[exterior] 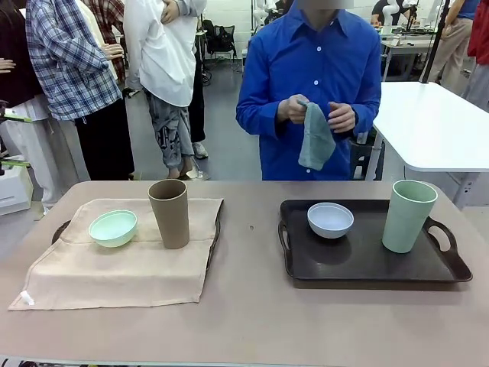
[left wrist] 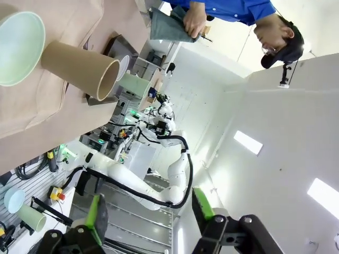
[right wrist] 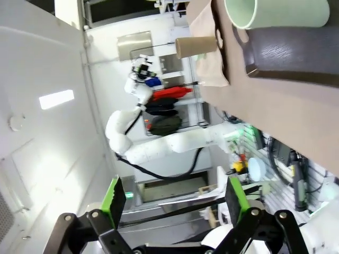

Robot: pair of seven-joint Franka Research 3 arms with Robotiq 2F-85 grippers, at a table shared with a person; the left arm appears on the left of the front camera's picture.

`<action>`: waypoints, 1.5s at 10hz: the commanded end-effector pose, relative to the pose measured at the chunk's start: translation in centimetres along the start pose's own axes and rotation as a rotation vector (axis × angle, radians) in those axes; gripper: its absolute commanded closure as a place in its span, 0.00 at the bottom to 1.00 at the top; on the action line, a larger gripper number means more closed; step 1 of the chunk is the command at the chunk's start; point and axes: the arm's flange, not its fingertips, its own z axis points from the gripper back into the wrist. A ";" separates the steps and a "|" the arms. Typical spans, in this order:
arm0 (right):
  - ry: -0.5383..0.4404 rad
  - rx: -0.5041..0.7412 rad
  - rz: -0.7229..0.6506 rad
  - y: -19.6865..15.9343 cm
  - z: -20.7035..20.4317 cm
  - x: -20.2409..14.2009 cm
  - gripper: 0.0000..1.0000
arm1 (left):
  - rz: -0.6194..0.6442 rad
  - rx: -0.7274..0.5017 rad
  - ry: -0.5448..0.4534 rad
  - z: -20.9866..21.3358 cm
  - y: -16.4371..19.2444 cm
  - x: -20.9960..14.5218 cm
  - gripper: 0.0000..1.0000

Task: Set up a tray with a mat and arrange the tableware.
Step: Pick up the Picnic Bowl and Reusable plastic cup from the Handle tray in front of the human's position and hold them in the air.

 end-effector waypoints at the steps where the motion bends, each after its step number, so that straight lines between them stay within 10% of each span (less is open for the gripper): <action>1: -0.011 -0.100 0.119 0.0 0.8 0.8 0.00 | -0.057 0.105 -0.028 -2.8 -3.1 -2.0 0.14; 4: -0.088 -0.350 0.317 -1.8 1.3 2.3 0.00 | -0.200 0.341 -0.118 -10.2 -9.0 -5.2 0.14; 6: 0.076 -0.493 0.526 -2.2 0.6 3.0 0.00 | -0.249 0.474 -0.162 -16.0 -11.7 -6.3 0.14; 12: 0.234 -0.452 0.830 0.0 0.6 1.5 0.00 | -0.269 0.776 -0.192 -31.5 -13.2 -6.0 0.14; 13: 0.152 -0.500 0.776 -0.5 -0.5 3.2 0.00 | -0.180 0.699 -0.070 -31.6 -13.3 -7.4 0.14; 15: 0.152 -0.500 0.776 -0.5 -0.5 3.2 0.00 | -0.290 0.743 -0.177 -30.7 -12.4 -6.7 0.14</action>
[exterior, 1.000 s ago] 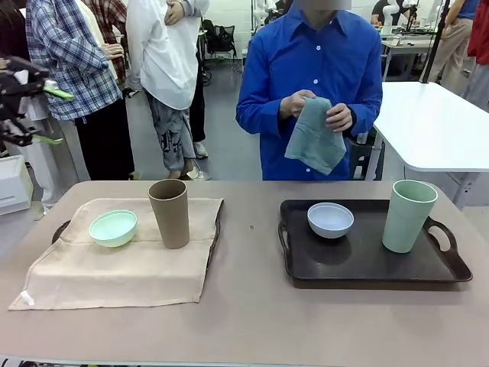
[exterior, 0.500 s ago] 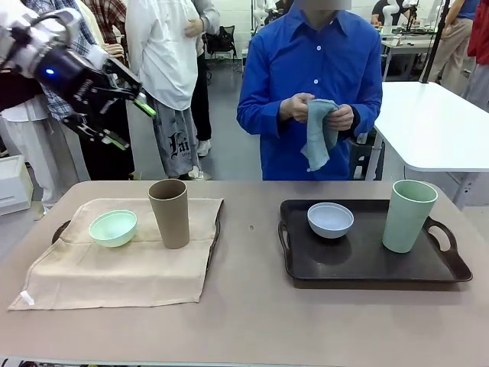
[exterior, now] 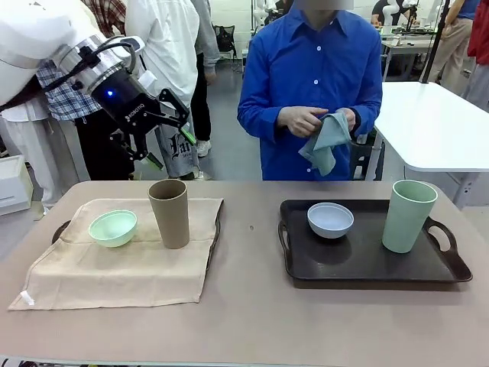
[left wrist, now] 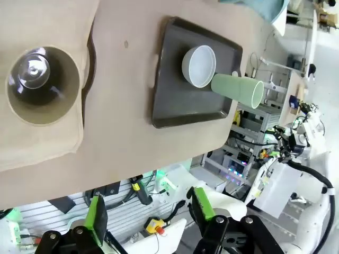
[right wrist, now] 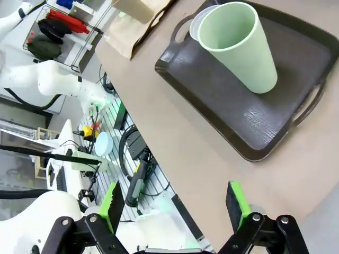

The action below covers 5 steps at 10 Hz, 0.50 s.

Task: Set up a tray with a mat and arrange the tableware.
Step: Pick up the Picnic Bowl and Reusable plastic cup from the Handle tray in front of the human's position and hold them in the air.

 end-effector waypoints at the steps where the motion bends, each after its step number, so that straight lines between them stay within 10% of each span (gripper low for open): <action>1: -0.010 -0.015 -0.023 -0.3 -0.4 0.5 0.00 | -0.015 0.007 -0.041 0.9 0.6 0.0 0.14; 5: 0.000 -0.007 -0.003 -0.2 0.0 0.0 0.00 | 0.007 -0.004 -0.024 1.2 0.7 0.3 0.14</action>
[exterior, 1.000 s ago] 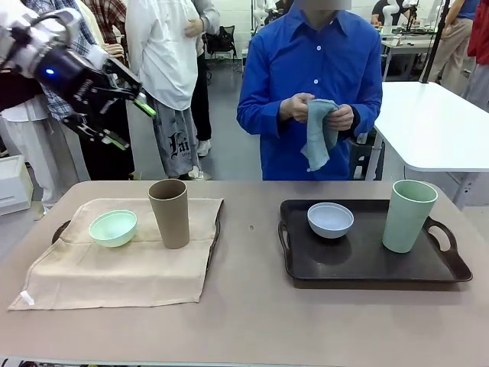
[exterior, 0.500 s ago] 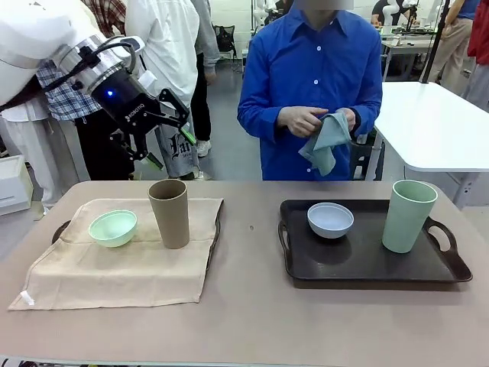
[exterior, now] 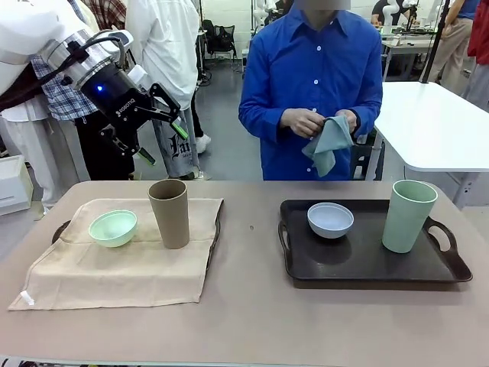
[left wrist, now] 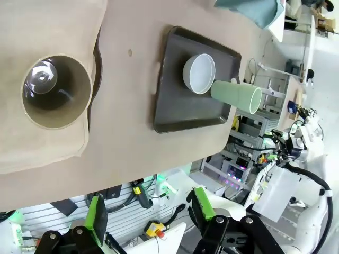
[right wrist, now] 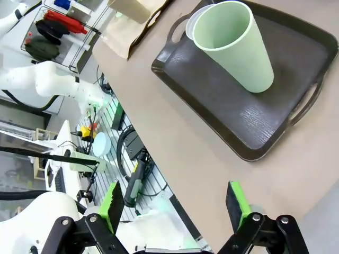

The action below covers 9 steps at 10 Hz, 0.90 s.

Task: Set up a tray with a mat and arrange the tableware.
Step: Pick up the Picnic Bowl and Reusable plastic cup from the Handle tray in front of the human's position and hold them in the air.

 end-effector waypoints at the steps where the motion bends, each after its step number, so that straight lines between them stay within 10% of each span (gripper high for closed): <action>1: 0.001 -0.004 0.140 -0.7 -0.1 1.6 0.00 | -0.058 0.065 -0.009 -1.5 -4.6 1.1 0.14; 5: -0.023 -0.160 0.413 -2.4 0.1 3.5 0.00 | -0.210 0.371 0.025 -7.4 -18.4 2.9 0.14; 9: 0.055 -0.153 0.708 -3.9 0.4 4.7 0.00 | -0.177 0.593 0.045 -14.7 -24.6 6.5 0.14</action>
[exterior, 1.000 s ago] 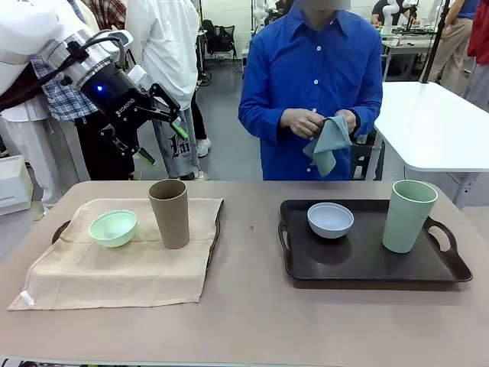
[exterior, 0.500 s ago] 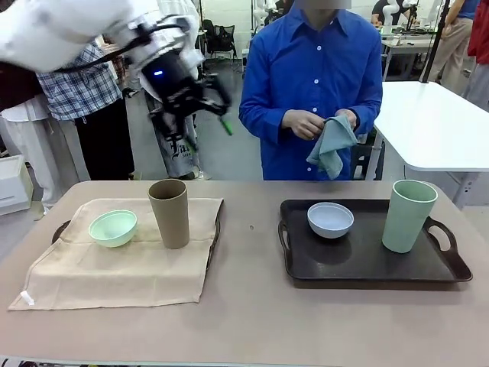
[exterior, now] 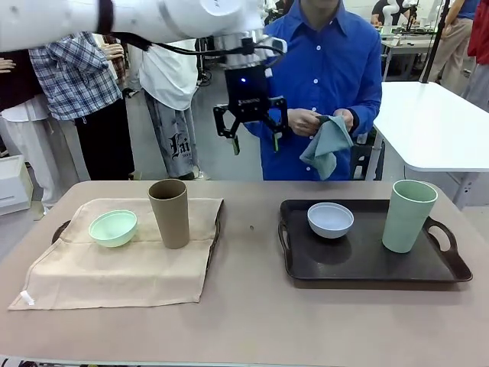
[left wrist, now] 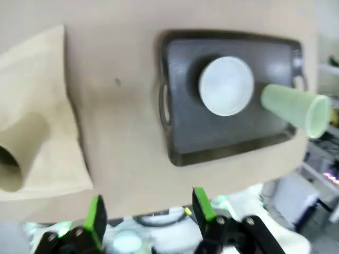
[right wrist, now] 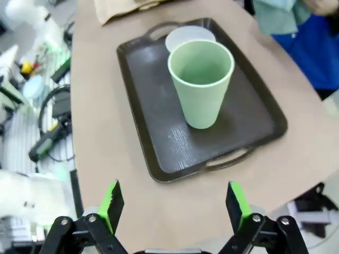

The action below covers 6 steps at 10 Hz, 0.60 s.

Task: Set up a tray with a mat and arrange the tableware.
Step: Pick up the Picnic Bowl and Reusable plastic cup from the Handle tray in front of the human's position and hold them in the air.

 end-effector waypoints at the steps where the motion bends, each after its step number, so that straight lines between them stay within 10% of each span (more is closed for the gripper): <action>1: 0.000 0.118 0.107 -1.6 -0.4 -0.4 0.00 | 0.011 0.087 0.028 1.6 -4.8 4.0 0.14; 6: -0.009 0.178 0.100 -1.6 -1.4 -0.5 0.00 | -0.004 0.118 0.041 -2.3 -5.2 2.3 0.14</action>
